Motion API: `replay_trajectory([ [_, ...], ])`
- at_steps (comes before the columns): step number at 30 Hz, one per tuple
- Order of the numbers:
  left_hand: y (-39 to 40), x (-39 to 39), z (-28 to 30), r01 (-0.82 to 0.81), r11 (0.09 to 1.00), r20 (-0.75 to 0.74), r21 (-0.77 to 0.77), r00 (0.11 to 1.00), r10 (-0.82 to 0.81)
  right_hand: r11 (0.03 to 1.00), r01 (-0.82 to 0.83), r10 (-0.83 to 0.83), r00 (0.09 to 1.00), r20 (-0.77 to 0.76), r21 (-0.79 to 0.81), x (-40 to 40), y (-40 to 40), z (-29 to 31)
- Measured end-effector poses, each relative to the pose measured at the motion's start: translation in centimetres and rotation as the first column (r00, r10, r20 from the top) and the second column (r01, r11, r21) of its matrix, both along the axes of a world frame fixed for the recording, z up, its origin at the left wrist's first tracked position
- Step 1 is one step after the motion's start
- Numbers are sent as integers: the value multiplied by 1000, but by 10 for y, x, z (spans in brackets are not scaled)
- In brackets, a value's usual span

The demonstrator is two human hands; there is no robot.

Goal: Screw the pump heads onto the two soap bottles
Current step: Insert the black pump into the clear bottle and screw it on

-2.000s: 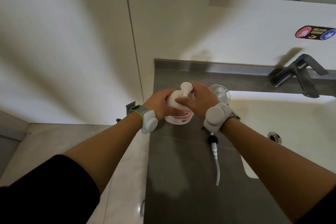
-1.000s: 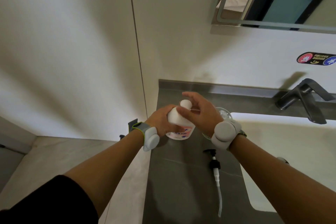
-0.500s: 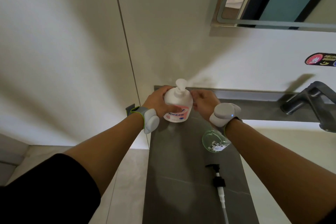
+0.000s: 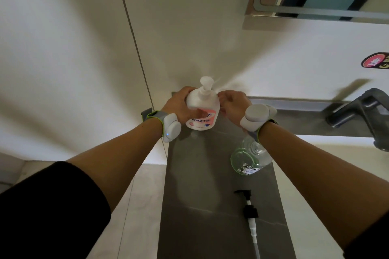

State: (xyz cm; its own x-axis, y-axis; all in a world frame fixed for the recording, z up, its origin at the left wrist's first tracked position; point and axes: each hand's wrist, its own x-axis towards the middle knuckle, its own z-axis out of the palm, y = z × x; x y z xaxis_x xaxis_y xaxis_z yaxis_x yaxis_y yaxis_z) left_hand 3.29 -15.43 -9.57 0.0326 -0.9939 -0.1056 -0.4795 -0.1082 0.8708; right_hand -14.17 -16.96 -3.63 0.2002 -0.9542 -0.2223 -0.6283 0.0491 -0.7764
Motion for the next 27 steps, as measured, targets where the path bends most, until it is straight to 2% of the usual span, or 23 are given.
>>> replay_trajectory([
  [5,7,-5,7,-6,1000,2,-3,1000,6,999,6,-7,999,31,31,-10,-3,9],
  [9,21,-12,24,-172,982,-40,-78,985,169,998,26,-30,996,87,49,-22,-1,21],
  [15,50,-31,51,-338,921,-53,-193,941,334,996,-78,76,995,57,33,-52,11,31],
  [18,63,-53,60,-276,944,-82,-180,961,265,994,-96,93,993,74,45,-71,17,26],
  [22,79,-88,51,-138,982,-20,-130,990,137,994,-109,108,993,46,17,-97,22,21],
  [27,88,-122,29,136,989,62,56,988,-139,997,-60,58,998,39,49,-128,33,9],
])
